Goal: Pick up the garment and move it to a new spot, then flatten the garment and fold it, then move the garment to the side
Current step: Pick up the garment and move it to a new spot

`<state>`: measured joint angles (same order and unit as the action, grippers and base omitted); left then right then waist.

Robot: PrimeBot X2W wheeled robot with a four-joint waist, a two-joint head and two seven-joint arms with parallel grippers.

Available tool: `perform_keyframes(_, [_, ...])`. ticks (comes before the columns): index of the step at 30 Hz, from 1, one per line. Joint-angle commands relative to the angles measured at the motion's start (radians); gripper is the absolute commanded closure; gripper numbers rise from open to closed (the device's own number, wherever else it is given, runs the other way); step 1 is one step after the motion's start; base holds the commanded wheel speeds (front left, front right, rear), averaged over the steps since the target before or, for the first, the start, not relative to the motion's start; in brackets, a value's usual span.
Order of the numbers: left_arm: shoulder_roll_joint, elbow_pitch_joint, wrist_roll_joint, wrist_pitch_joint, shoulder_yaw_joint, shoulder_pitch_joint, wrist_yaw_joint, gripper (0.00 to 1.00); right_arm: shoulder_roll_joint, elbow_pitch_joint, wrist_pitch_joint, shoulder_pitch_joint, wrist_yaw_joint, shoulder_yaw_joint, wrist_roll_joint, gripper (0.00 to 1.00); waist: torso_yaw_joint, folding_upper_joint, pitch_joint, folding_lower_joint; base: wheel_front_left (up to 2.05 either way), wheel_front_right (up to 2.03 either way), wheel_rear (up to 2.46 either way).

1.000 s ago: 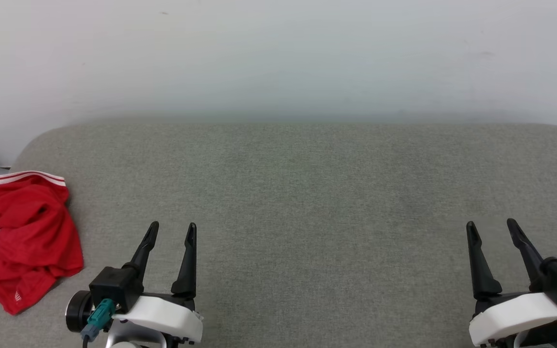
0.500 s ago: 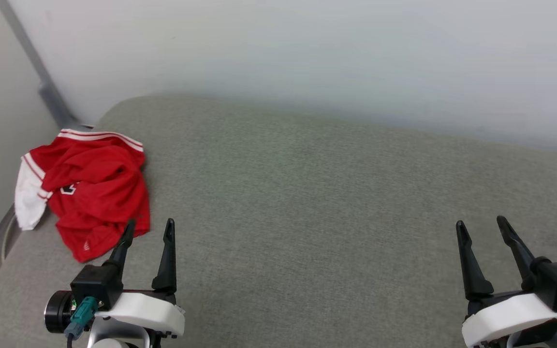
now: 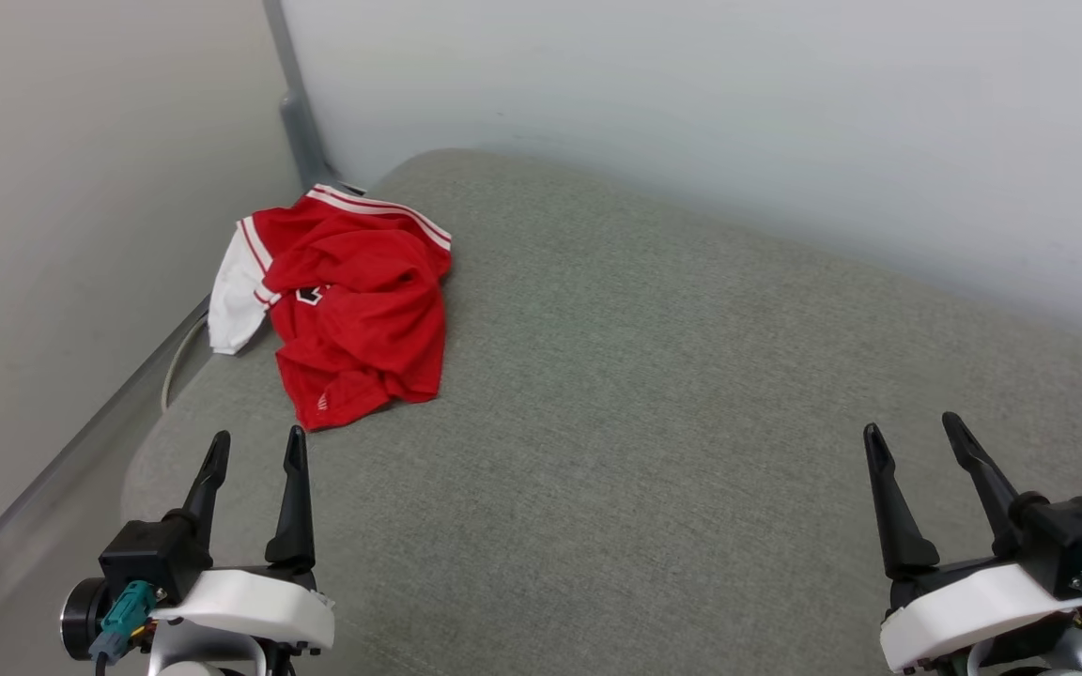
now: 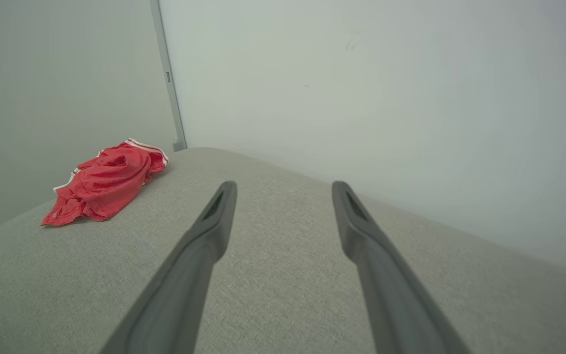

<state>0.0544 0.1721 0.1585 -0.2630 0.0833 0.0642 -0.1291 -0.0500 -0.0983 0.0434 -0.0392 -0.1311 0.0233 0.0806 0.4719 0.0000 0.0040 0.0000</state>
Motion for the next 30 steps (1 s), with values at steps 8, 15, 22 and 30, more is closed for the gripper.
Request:
perform_keyframes(8, [0.001,-0.001,0.012,-0.003,0.015,0.005,-0.002,0.0,-0.001,0.004,-0.003,0.037,0.001,-0.02,-0.005,0.0,0.057,0.0,0.02,0.0,0.0,0.0,0.0])
perform_keyframes(15, [0.005,0.009,0.021,-0.003,0.022,0.036,-0.002,0.0,-0.001,0.007,-0.005,0.057,0.001,-0.019,-0.012,0.0,0.059,0.0,0.039,0.0,0.0,0.0,0.0])
perform_keyframes(22, [0.049,0.163,0.132,0.017,-0.006,0.156,-0.002,0.0,-0.001,-0.011,-0.03,0.076,0.001,-0.008,-0.016,0.0,0.019,0.0,0.097,0.0,0.0,0.0,0.0])
perform_keyframes(30, [0.192,0.336,0.318,0.175,-0.071,0.39,-0.002,0.0,-0.001,-0.047,-0.059,0.145,0.001,-0.019,-0.05,0.0,-0.073,0.0,0.226,0.0,0.0,0.0,0.0])
